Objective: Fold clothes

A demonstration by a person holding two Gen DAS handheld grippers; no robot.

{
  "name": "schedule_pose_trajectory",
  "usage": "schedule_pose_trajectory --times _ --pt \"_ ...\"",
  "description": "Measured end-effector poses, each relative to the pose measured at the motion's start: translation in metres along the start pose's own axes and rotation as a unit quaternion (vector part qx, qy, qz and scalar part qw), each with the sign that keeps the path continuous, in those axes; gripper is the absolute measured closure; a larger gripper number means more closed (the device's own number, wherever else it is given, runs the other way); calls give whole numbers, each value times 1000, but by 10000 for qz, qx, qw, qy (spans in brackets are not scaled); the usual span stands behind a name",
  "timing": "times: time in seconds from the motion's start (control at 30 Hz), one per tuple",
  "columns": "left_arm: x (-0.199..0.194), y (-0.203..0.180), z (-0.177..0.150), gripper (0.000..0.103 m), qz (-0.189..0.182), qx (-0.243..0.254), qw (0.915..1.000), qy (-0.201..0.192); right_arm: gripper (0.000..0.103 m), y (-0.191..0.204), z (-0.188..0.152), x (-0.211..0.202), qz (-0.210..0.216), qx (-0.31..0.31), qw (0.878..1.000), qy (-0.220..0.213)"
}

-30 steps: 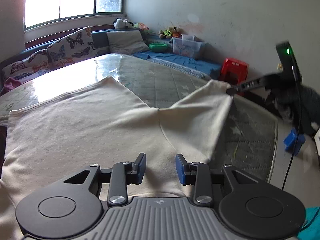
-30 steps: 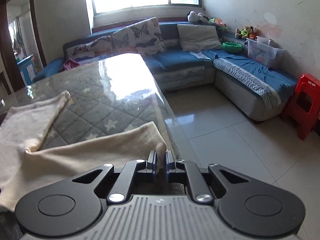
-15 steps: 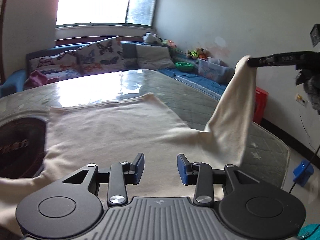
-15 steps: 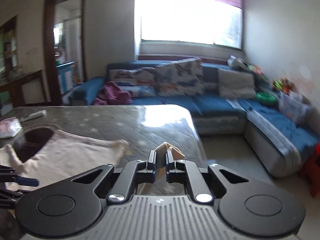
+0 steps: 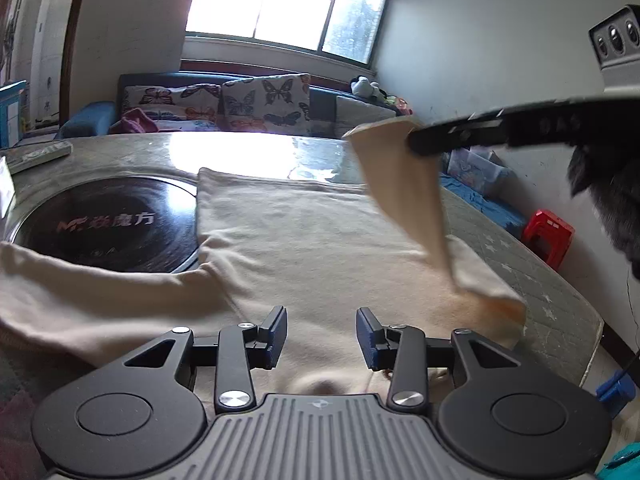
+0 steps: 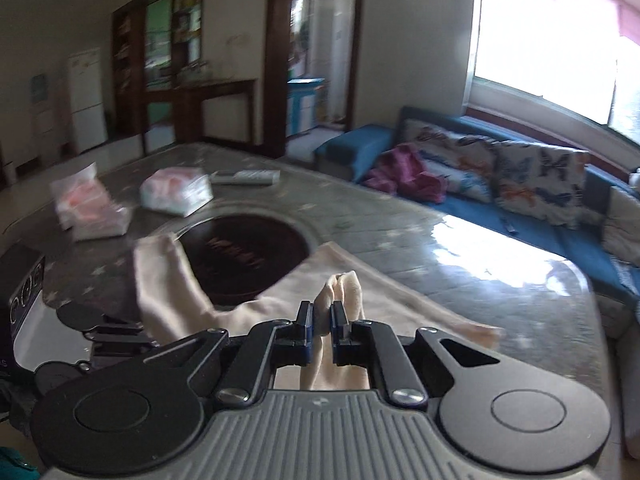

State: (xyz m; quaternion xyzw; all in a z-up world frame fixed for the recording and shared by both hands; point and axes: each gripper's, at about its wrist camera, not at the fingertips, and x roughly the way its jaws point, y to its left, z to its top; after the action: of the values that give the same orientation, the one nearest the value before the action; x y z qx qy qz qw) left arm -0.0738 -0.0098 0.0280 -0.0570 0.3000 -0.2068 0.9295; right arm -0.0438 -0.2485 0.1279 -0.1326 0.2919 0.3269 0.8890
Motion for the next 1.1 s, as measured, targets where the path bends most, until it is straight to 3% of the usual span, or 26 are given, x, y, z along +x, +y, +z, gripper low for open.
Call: schedule_pose_trajectory --times 0.13,0.2,0.27,0.43,0.6,0.77,0.9,1.1 --pt "-2 6 -3 61 51 -99 9999 23 94 20 -13 27 326 -13 9991 279" --pt "-3 6 -3 61 63 -109 9999 31 85 21 -17 28 418 29 9986 332" --pt "-3 5 -3 61 79 -109 9999 30 83 19 -21 24 442 74 9984 352" --pt "1 6 2 62 208 -155 9997 -18 83 -7 -45 6 104 297 9983 496" --pt "-1 1 7 62 429 -89 9989 -162 83 -33 -96 -5 -254 661 9930 943" --pt "-1 -2 15 63 468 -47 9986 -242 83 -48 -132 -13 -360 1051 9884 1036" --pt "7 -4 20 63 382 -18 9992 -151 83 -53 -135 -19 -320 1149 9886 915" --pt "28 -6 18 63 288 -94 9995 79 83 -59 -108 -4 -332 892 9939 553"
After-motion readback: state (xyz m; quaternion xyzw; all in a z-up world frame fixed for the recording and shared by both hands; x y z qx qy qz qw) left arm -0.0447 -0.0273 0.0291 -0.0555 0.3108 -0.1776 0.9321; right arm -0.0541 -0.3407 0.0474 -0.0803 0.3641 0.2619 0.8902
